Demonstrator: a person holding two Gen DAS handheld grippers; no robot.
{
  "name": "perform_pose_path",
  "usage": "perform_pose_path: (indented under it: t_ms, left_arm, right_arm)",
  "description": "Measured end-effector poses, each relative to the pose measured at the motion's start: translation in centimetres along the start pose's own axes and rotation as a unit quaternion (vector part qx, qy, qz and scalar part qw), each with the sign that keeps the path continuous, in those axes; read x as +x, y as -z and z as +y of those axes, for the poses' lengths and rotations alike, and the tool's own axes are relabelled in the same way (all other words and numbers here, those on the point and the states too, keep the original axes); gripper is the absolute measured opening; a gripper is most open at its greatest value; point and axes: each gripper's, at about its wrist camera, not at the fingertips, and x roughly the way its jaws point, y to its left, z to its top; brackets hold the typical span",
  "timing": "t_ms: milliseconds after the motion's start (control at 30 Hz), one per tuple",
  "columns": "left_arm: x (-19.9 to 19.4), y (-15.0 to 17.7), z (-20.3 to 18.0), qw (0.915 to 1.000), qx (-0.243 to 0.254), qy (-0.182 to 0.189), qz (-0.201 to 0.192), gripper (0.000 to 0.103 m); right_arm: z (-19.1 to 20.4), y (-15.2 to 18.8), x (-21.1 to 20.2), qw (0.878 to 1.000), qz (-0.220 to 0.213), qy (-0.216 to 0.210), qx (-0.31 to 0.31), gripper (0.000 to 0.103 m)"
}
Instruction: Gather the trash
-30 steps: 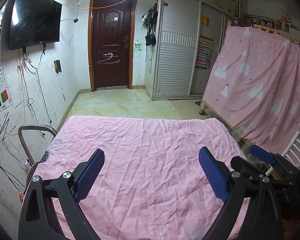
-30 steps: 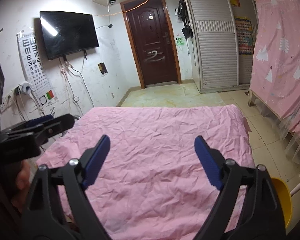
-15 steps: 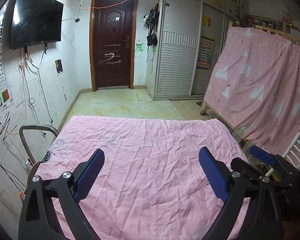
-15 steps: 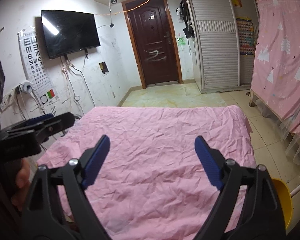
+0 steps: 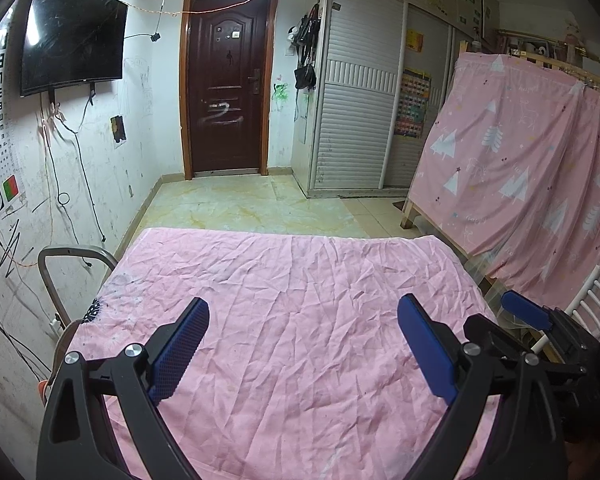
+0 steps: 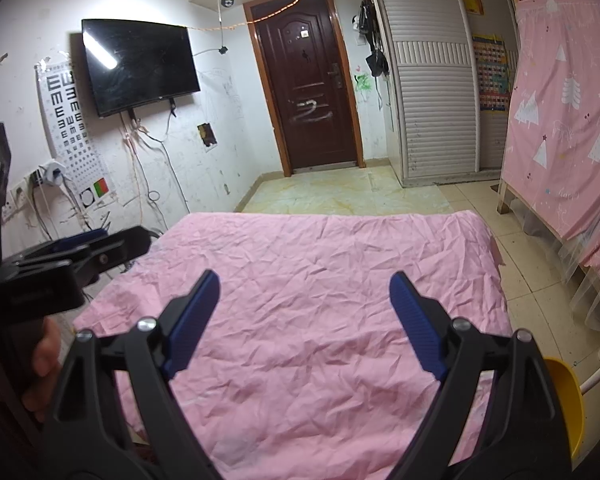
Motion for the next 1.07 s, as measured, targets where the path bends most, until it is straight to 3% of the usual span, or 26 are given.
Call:
perform_pose_path:
  t_ms: [1067]
  left_arm:
    - [0.42,0.37,0.40,1.0000,-0.006,0.001,0.007,0.086]
  right_arm:
    - [0.34,0.03,0.05,1.000,0.002,-0.001,-0.001,0.084]
